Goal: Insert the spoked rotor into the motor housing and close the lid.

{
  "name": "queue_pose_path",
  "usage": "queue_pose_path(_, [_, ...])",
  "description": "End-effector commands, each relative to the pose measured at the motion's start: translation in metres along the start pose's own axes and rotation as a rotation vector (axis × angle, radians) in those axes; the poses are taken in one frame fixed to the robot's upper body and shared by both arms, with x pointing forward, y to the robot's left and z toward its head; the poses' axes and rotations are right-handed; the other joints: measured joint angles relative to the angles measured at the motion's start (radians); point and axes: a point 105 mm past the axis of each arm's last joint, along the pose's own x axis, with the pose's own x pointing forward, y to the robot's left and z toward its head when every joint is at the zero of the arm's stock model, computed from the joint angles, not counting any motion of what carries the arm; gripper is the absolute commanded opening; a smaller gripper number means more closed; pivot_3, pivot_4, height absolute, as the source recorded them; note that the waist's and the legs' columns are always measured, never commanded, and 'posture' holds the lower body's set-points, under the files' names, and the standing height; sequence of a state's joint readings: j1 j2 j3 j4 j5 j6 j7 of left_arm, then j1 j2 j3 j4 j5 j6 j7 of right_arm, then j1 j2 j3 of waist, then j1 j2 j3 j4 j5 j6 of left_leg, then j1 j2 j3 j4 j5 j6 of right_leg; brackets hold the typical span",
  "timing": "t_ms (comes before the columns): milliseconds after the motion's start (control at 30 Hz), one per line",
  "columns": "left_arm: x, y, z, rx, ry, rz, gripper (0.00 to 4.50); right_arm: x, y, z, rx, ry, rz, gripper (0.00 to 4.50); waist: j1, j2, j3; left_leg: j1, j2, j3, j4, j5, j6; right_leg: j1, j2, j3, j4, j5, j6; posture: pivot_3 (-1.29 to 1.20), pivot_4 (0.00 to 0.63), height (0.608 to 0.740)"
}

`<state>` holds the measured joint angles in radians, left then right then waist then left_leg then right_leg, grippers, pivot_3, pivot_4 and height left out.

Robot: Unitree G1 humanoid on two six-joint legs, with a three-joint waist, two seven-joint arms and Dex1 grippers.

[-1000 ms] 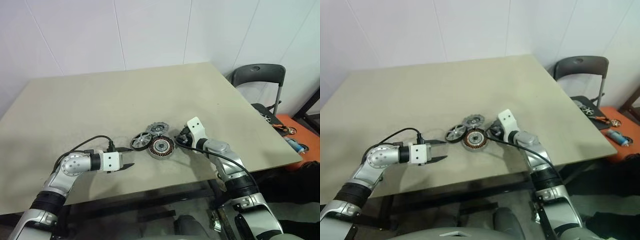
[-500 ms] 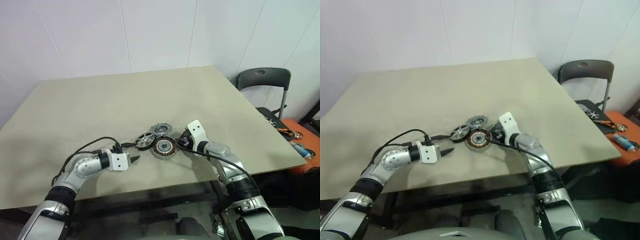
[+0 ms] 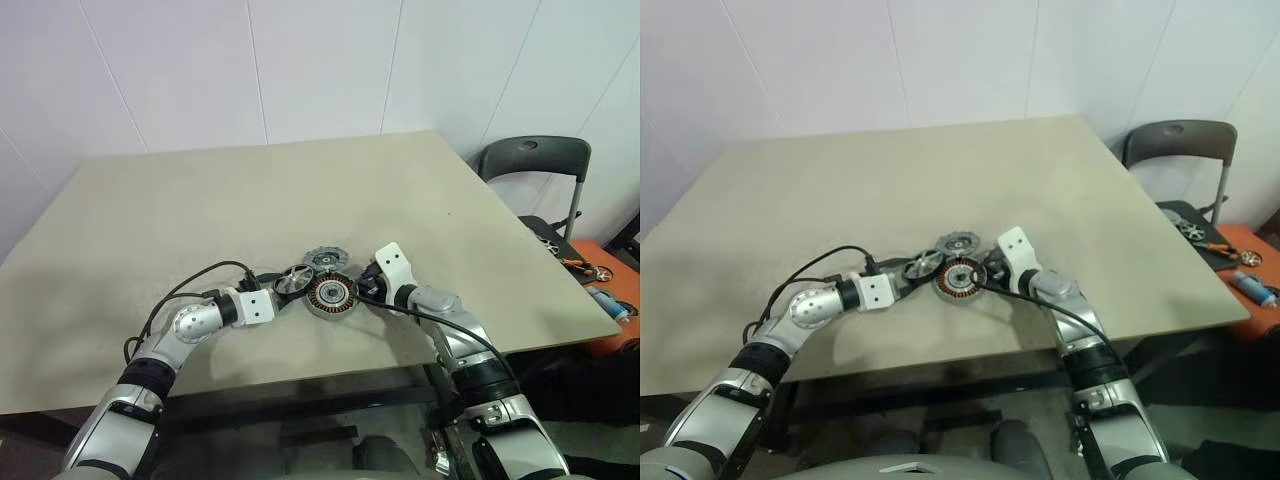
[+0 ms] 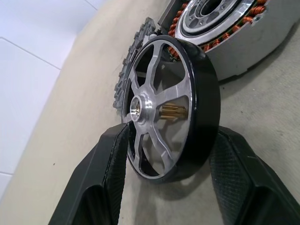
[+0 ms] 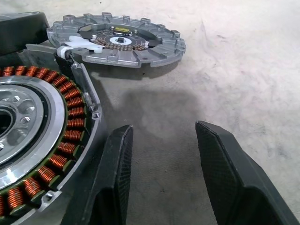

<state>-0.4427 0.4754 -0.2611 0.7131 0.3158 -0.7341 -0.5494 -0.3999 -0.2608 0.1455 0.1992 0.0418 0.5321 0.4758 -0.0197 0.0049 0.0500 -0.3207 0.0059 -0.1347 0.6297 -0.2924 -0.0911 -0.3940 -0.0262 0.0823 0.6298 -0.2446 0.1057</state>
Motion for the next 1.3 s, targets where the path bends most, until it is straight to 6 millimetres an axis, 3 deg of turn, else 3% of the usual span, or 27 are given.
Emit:
queue_pose_path(33, [0.002,0.010,0.015,0.012,-0.041,0.019,2.67,-0.001,0.004,0.013,-0.029,-0.046,0.005,2.25,-0.001,0.000,0.000,0.000,0.000,0.000,0.000,0.000,0.000,0.000,0.000,0.000,0.000,0.000,0.000,0.00,0.000,0.740])
queue_pose_path(167, [-0.004,0.002,0.013,0.011,-0.030,-0.006,2.67,-0.002,0.004,0.012,-0.027,-0.044,0.004,2.25,-0.002,0.000,0.000,0.000,0.000,0.000,0.000,0.000,0.000,0.000,0.000,0.000,0.000,0.000,0.000,0.00,0.000,0.740])
queue_pose_path(333, [-0.009,0.000,0.008,0.016,-0.010,-0.018,1.74,-0.003,0.003,0.012,-0.028,-0.043,0.001,2.25,-0.002,0.000,0.000,0.000,0.000,0.000,0.000,0.000,0.000,0.000,0.000,0.000,0.000,-0.002,-0.003,0.00,0.000,0.740])
queue_pose_path(500, [-0.013,0.001,-0.001,0.018,0.023,-0.019,1.74,-0.002,0.001,0.012,-0.032,-0.041,0.000,2.25,-0.004,0.000,0.000,0.000,0.000,0.000,0.000,0.000,0.000,0.000,0.000,0.000,-0.001,-0.002,-0.003,0.00,0.000,0.740])
queue_pose_path(833, [-0.006,0.007,0.012,0.054,0.004,0.031,1.73,0.001,0.004,0.013,-0.038,-0.039,0.007,2.25,-0.006,0.000,0.000,0.000,0.000,0.000,0.000,0.000,0.000,-0.001,0.000,0.000,-0.001,-0.002,-0.003,0.00,0.000,0.740])
queue_pose_path(1133, [-0.009,0.055,0.021,0.077,-0.013,0.159,1.73,0.003,0.002,0.016,-0.045,-0.043,0.006,2.25,-0.016,-0.001,0.001,-0.001,0.000,0.000,0.000,0.000,0.000,-0.001,0.000,0.000,-0.001,-0.002,-0.003,0.00,0.000,0.740])
queue_pose_path(1233, [-0.011,0.073,0.031,0.112,-0.046,0.207,1.21,0.003,0.002,0.016,-0.048,-0.042,0.007,2.25,-0.022,-0.001,0.001,-0.001,0.000,0.000,-0.001,0.000,0.000,-0.001,0.000,0.000,-0.001,-0.002,-0.002,0.00,0.000,0.740])
queue_pose_path(1300, [-0.012,0.084,0.038,0.145,-0.067,0.236,0.56,0.004,0.002,0.016,-0.050,-0.041,0.007,2.25,-0.023,-0.001,0.001,-0.002,0.000,0.000,-0.001,0.000,0.000,-0.002,0.000,0.000,-0.001,-0.002,-0.002,0.00,0.000,0.740])
